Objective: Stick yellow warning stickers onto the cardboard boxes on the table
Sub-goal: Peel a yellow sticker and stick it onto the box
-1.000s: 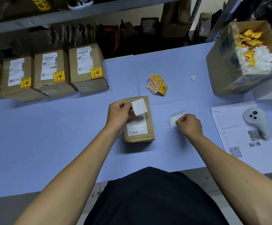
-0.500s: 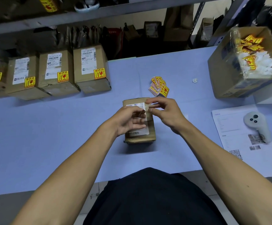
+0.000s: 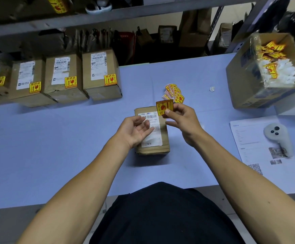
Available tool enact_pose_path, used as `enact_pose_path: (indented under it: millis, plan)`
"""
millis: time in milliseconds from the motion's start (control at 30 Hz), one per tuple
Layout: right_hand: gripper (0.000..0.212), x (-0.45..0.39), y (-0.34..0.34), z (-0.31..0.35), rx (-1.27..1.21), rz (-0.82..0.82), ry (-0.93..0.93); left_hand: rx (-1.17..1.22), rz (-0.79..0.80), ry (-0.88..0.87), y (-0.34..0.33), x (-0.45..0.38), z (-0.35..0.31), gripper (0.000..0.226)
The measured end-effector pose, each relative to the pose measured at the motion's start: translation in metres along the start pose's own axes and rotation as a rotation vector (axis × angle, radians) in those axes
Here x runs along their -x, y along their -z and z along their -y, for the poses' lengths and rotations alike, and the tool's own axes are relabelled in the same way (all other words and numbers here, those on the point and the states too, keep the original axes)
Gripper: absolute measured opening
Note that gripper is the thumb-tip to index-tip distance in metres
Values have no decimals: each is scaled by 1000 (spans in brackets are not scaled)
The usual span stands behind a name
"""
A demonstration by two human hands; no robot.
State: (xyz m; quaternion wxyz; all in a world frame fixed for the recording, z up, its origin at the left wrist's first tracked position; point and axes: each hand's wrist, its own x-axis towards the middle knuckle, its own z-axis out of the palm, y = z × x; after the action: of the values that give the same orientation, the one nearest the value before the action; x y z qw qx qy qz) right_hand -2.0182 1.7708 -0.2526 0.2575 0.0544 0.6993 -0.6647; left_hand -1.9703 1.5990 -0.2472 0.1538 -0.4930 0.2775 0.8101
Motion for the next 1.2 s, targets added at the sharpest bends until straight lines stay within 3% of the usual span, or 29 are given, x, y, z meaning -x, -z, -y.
enact_pose_path:
  millis: [167, 333, 467, 733, 900, 967, 1100, 1200]
  plan:
    - [2, 2, 1, 4, 120, 141, -194, -668, -49, -372, -4, 2, -3, 19]
    - [10, 4, -5, 5, 251, 234, -301, -1028, 26, -392, -12, 7, -14, 11]
    - [8, 4, -8, 7, 297, 270, -330, -1139, 23, -350, -12, 5, -15, 6]
    - [4, 4, -10, 5, 242, 211, -323, -985, -60, -403, -13, 1, -7, 11]
    - [44, -1, -19, 0, 139, 46, -306, -752, -194, -605, -14, -8, 16, 9]
    - [49, -2, -20, -1, 59, 0, -316, -637, -239, -629, -16, -8, 21, 6]
    - [17, -1, -22, 0, -88, 38, -346, -299, -141, -468, -21, 1, 22, 12]
    - [5, -1, -26, 4, -192, 50, -313, -230, -85, -390, -19, 3, 24, 7]
